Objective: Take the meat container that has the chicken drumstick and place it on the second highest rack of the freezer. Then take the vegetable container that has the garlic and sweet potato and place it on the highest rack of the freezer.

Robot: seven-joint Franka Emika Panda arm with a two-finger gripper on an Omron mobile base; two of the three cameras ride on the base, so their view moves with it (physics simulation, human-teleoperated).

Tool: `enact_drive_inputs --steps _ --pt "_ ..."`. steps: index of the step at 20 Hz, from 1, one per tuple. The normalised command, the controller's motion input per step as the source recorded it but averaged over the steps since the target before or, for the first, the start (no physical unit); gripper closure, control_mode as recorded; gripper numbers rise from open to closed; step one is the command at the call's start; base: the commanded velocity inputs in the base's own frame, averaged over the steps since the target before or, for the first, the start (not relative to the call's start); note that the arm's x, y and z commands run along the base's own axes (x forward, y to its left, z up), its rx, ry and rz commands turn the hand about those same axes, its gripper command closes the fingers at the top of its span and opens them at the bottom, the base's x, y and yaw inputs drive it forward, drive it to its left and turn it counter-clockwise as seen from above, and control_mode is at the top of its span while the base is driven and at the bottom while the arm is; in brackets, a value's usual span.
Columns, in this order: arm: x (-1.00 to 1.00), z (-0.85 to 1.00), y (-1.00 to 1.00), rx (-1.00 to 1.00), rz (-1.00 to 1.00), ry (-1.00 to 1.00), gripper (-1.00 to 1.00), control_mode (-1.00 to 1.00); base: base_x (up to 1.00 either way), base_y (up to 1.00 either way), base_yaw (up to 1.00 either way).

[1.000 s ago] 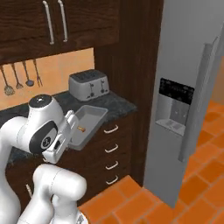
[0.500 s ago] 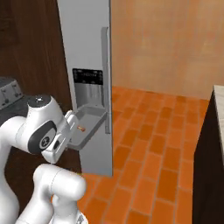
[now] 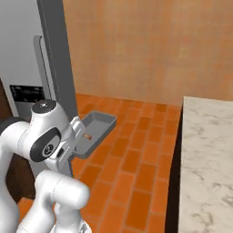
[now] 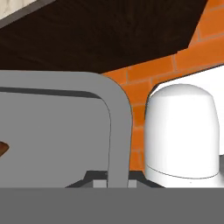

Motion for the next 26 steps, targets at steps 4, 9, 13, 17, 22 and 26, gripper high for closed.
enact_drive_inputs --steps 4,9,13,17,22,26 --pt "0.0 0.0 0.0 0.0 0.0 0.0 1.0 1.0 0.92 -0.24 0.0" --pt "0.0 0.0 0.0 0.0 0.0 0.0 1.0 1.0 0.94 -0.46 0.01" --pt "0.0 0.0 0.0 0.0 0.0 0.0 1.0 1.0 0.95 -0.3 0.15" --pt "0.0 0.0 0.0 0.0 0.0 0.0 1.0 1.0 1.0 -0.4 0.33" --pt "0.0 0.0 0.0 0.0 0.0 0.0 1.0 1.0 1.0 -0.67 0.39" --pt "0.0 0.0 0.0 0.0 0.0 0.0 1.0 1.0 1.0 -0.57 0.5"
